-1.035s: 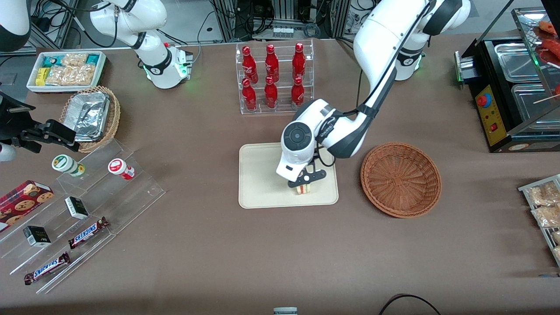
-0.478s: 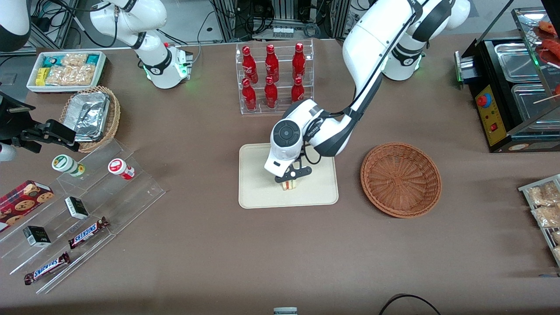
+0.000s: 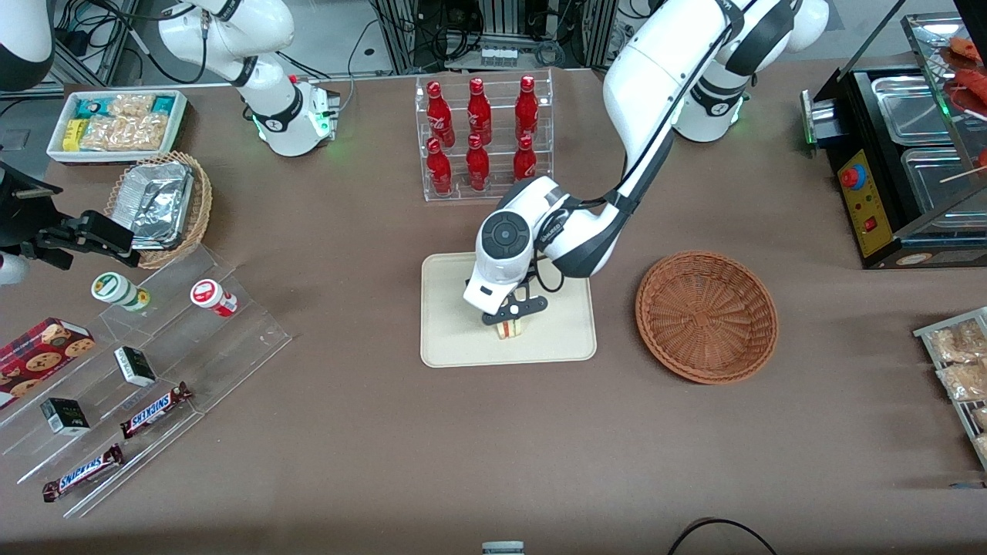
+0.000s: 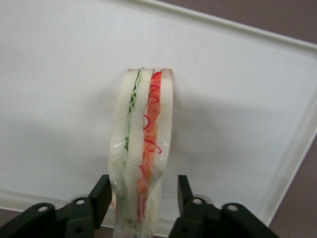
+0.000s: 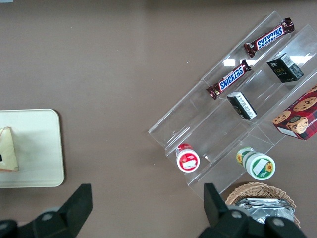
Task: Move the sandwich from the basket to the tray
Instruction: 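Lower the sandwich onto the tray center with the left gripper, then open the left gripper to release the sandwich on the tray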
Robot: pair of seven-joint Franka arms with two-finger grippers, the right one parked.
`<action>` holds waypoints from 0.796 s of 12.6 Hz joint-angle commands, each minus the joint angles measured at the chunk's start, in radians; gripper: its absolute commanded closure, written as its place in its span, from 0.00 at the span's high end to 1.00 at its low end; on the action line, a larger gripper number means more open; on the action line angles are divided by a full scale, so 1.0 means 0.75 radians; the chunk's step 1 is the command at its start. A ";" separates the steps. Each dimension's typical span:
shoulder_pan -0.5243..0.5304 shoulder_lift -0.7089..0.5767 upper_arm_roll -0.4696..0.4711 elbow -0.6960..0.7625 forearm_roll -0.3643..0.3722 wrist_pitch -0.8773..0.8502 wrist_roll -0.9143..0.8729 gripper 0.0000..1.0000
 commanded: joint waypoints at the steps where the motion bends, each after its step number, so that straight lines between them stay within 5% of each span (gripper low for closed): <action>1: -0.004 -0.101 0.016 0.003 -0.002 -0.073 -0.017 1.00; 10: 0.174 -0.383 0.022 -0.013 0.037 -0.458 0.093 1.00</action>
